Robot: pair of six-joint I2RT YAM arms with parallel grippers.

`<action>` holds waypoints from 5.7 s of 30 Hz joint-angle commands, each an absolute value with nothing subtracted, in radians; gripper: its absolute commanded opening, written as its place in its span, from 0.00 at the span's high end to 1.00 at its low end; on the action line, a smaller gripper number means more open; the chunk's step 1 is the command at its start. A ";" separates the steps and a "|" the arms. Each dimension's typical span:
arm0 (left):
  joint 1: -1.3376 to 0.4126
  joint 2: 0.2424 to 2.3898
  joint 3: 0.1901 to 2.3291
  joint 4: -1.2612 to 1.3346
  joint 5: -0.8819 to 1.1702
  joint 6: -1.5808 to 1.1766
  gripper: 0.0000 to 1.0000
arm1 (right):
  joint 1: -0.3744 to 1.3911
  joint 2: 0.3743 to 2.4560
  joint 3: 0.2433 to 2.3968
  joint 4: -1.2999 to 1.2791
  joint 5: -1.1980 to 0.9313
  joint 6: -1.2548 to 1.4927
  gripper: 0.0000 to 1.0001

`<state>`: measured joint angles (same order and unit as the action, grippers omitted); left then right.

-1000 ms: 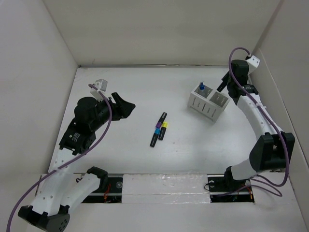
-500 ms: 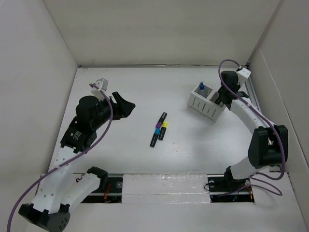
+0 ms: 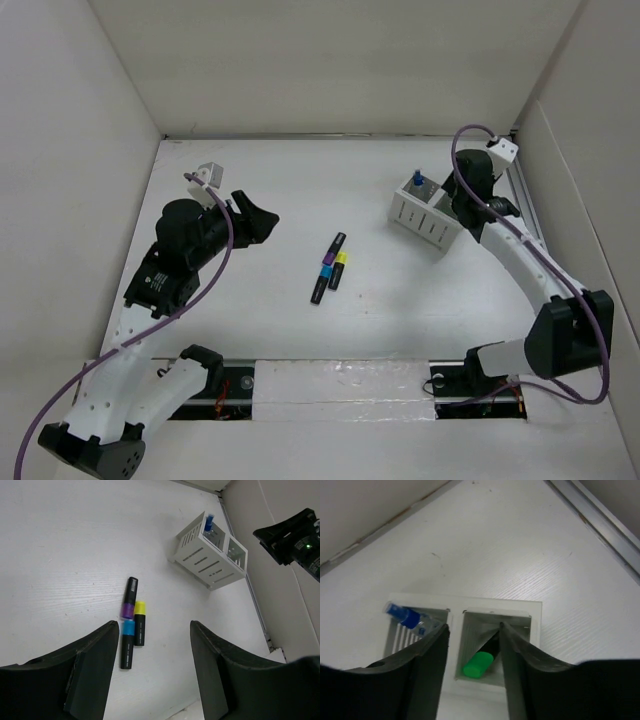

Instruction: Organize the desk

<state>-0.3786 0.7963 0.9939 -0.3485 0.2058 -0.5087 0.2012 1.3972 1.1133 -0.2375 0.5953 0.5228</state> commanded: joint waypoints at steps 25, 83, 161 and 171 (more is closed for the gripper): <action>-0.382 0.772 0.983 -0.259 0.210 -0.495 0.46 | 0.779 1.746 1.175 -0.350 0.235 0.655 0.43; -0.382 0.822 0.999 -0.245 0.245 -0.514 0.47 | 0.072 1.620 1.352 -0.295 0.587 0.474 0.77; -0.382 0.877 1.043 -0.180 0.336 -0.545 0.46 | 0.770 1.481 1.127 -0.500 0.433 0.767 0.91; -0.618 0.985 1.159 -0.175 0.183 -0.453 0.48 | 0.209 1.394 1.261 -0.379 0.400 0.569 0.92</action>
